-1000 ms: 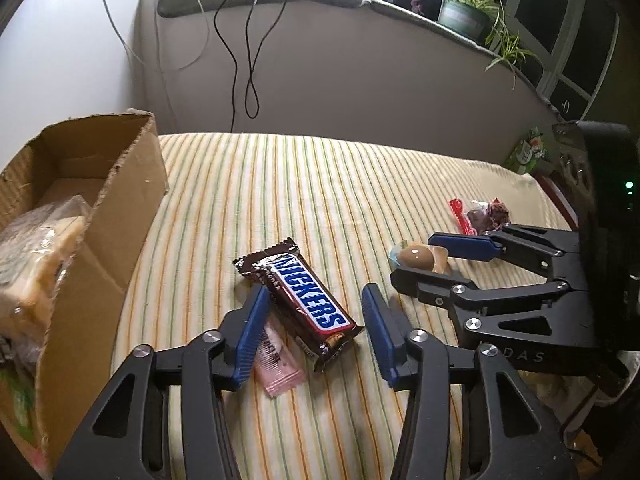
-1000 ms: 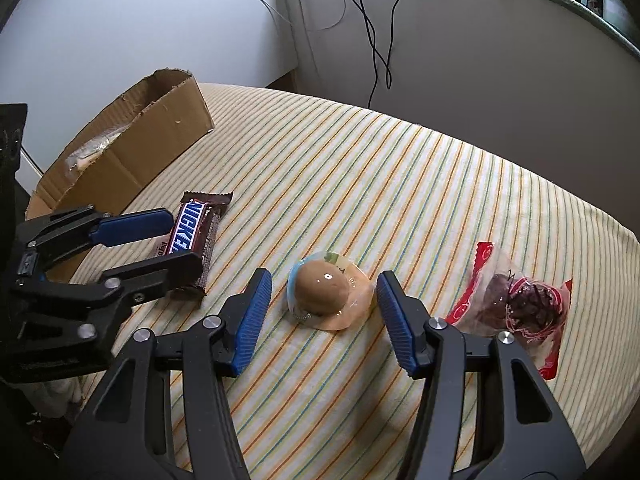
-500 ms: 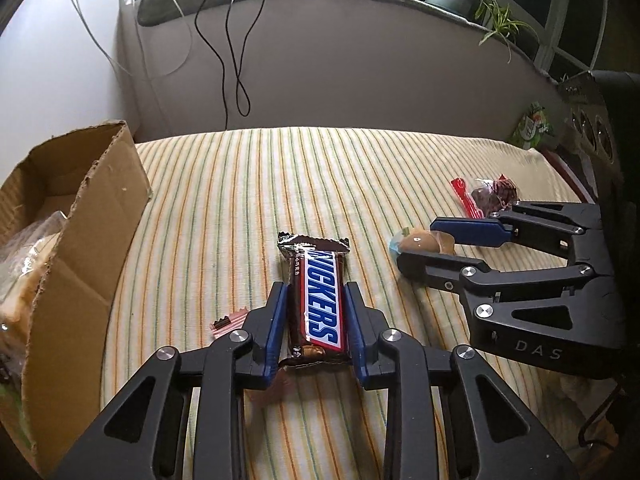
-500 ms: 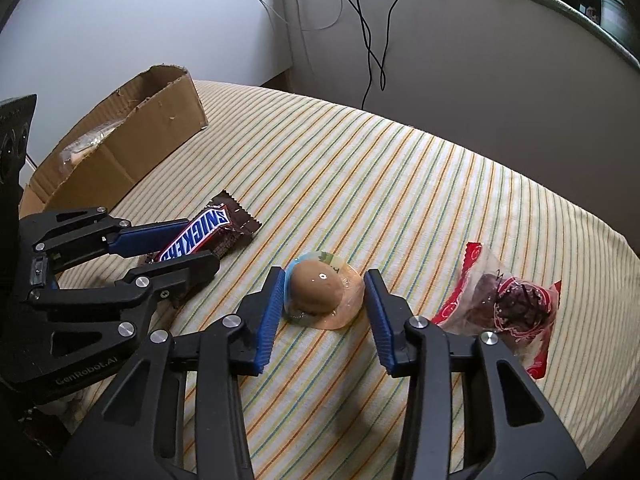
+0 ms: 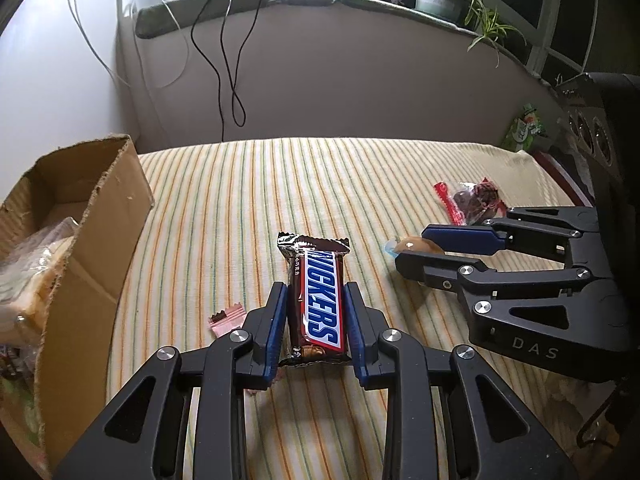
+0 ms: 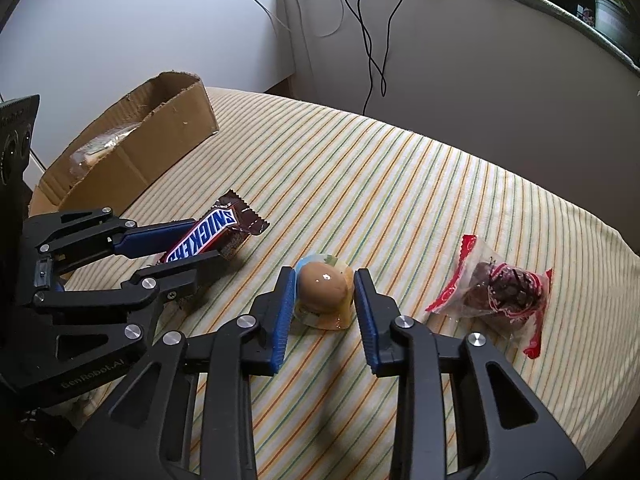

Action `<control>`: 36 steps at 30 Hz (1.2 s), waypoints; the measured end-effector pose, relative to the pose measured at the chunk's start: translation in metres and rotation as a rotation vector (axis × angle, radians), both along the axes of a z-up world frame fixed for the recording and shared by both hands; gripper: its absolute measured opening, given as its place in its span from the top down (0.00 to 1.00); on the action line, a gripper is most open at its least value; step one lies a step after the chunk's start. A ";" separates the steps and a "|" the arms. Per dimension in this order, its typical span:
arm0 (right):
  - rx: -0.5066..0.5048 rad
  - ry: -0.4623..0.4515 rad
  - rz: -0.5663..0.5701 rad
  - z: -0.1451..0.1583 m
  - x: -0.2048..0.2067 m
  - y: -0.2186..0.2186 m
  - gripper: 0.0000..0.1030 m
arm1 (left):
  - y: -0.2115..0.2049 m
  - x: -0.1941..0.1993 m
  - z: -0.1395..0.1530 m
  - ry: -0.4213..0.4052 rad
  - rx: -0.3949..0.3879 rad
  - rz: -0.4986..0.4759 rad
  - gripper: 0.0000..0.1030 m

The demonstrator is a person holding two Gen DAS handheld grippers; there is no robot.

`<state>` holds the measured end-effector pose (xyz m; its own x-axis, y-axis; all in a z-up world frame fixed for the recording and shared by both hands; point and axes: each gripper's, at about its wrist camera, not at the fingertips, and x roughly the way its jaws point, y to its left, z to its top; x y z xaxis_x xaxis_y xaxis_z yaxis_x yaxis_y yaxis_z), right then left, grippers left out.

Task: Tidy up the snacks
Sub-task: 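Carry the Snickers bar and pudding cup over the box and lower them in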

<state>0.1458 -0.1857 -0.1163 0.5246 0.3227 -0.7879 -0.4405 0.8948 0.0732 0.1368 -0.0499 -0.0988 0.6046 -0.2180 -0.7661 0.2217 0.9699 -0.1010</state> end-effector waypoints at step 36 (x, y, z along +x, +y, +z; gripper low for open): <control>0.089 -0.124 0.124 0.081 -0.002 0.113 0.70 | 0.108 -0.043 0.073 -0.180 -0.021 0.168 0.74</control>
<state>0.1437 -0.0726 -0.0349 0.5677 0.4563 -0.6852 -0.5572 0.8257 0.0882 0.0941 0.0582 -0.0253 0.7598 -0.1174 -0.6395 0.0734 0.9928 -0.0951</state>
